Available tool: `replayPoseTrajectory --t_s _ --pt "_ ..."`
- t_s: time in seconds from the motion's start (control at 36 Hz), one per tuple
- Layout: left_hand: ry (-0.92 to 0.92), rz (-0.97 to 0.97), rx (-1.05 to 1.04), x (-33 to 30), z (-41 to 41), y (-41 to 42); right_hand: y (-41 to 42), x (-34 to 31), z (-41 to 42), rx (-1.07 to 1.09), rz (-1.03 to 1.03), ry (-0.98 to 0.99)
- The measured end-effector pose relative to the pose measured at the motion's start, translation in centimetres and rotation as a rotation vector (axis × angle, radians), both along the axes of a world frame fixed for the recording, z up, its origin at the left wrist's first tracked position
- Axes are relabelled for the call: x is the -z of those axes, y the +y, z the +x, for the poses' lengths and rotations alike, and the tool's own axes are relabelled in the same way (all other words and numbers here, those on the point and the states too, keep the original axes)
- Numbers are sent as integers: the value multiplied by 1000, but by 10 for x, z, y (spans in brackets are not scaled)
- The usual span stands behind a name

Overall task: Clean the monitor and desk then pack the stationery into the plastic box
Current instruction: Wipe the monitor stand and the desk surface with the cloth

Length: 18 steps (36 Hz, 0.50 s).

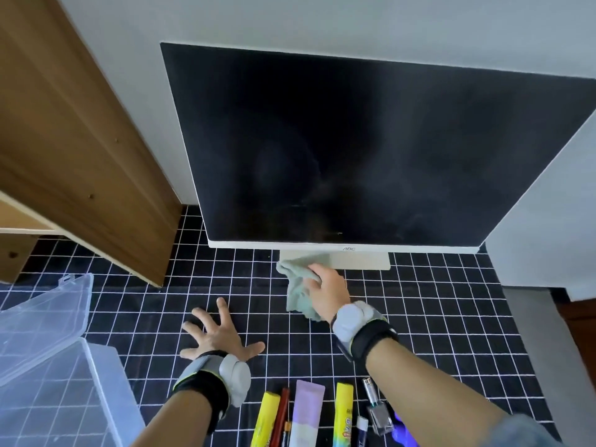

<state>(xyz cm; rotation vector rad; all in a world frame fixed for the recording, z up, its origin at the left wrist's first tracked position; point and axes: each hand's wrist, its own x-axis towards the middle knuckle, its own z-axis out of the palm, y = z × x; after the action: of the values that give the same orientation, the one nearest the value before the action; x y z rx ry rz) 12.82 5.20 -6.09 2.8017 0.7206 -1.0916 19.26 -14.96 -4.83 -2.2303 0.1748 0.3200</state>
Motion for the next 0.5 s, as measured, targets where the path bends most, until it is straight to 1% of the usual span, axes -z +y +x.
replayPoseTrajectory --t_s 0.06,0.11,0.17,0.22,0.28,0.33,0.36,0.42,0.44,0.5 --pt "12 -14 -13 -3 0 -2 6 -13 -2 113 250 142" --pt "18 -58 -53 -10 2 -2 7 -25 -8 255 542 311" --pt "-45 -198 -98 -23 5 1 4 -51 -17 316 788 434" --pt "-184 -416 -161 -34 8 2 -5 -72 -28 313 993 508" --pt "-339 -673 -269 -49 9 -2 -15 -88 -37 285 1124 538" --pt "-397 -908 -379 -75 5 -9 -20 -108 -51 303 1217 526" --pt "-359 -1020 -443 -83 6 -15 -22 -113 -53 318 1254 520" --pt "-218 -1225 -527 -109 -5 -25 -28 -133 -67 318 1314 507" --pt "-148 -1312 -553 -113 -6 -30 -30 -138 -69 315 1339 503" --pt "-95 -1422 -557 -127 -19 -41 -37 -153 -83 322 1375 488"
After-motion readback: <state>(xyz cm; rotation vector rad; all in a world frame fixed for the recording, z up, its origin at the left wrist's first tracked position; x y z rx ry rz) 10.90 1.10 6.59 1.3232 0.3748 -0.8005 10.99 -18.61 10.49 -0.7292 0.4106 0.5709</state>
